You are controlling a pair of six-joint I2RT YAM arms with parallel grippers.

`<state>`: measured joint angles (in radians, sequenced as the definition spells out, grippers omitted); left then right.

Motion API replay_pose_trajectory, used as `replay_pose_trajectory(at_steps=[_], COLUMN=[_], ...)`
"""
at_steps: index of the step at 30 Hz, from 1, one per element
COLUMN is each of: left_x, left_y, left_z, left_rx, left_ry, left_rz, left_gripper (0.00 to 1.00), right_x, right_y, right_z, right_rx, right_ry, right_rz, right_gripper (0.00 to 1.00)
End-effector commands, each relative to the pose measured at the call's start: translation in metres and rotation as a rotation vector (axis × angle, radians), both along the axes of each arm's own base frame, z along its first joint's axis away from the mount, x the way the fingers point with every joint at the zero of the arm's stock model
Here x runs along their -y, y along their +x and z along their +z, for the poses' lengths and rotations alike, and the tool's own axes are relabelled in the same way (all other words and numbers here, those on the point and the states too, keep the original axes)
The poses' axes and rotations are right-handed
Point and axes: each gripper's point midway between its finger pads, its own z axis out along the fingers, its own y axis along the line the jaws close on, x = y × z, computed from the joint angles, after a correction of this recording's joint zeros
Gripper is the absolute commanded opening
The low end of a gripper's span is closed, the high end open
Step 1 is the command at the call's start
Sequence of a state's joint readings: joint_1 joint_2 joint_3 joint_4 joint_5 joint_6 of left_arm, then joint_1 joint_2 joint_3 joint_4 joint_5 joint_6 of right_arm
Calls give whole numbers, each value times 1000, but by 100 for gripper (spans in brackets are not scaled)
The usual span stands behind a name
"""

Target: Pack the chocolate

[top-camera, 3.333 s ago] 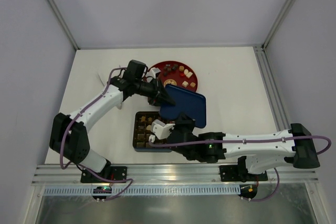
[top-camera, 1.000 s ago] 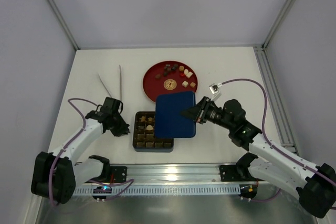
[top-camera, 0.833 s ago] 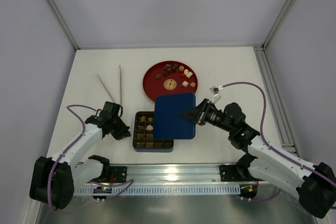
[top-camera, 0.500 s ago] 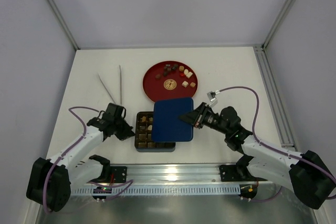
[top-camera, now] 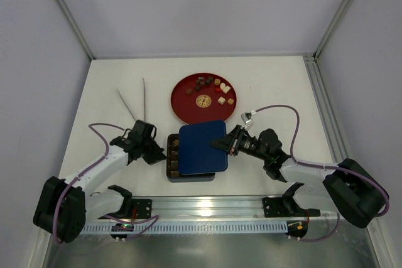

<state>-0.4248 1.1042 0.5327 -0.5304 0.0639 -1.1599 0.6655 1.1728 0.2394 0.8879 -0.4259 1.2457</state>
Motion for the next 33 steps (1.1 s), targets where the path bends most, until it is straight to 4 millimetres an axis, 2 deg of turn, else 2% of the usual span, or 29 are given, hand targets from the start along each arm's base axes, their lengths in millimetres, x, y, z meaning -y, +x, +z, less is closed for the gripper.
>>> replay_pose_trajectory(at_steps=[1, 5, 7, 13, 14, 23, 33], left_x=[10, 13, 13, 14, 13, 12, 12], left_y=[23, 25, 25, 27, 26, 27, 28], left_z=[21, 21, 22, 23, 22, 23, 26], left_rx=[90, 84, 86, 88, 87, 95, 101], left_ry=[-25, -25, -24, -22, -18, -10, -8], left_rz=[-16, -31, -36, -47, -50, -56, -63], left_gripper=[2, 2, 2, 3, 3, 4, 4], right_x=[-4, -7, -8, -10, -11, -8, -8], right_y=[-3, -2, -1, -2, -2, 1, 2], right_z=[26, 19, 8, 2, -5, -23, -43], right_rx=[104, 93, 62, 35, 15, -12, -55], right_ry=[87, 89, 78, 140, 132, 55, -2], right_rz=[38, 49, 50, 67, 66, 43, 33], right_gripper=[4, 4, 4, 4, 4, 5, 19])
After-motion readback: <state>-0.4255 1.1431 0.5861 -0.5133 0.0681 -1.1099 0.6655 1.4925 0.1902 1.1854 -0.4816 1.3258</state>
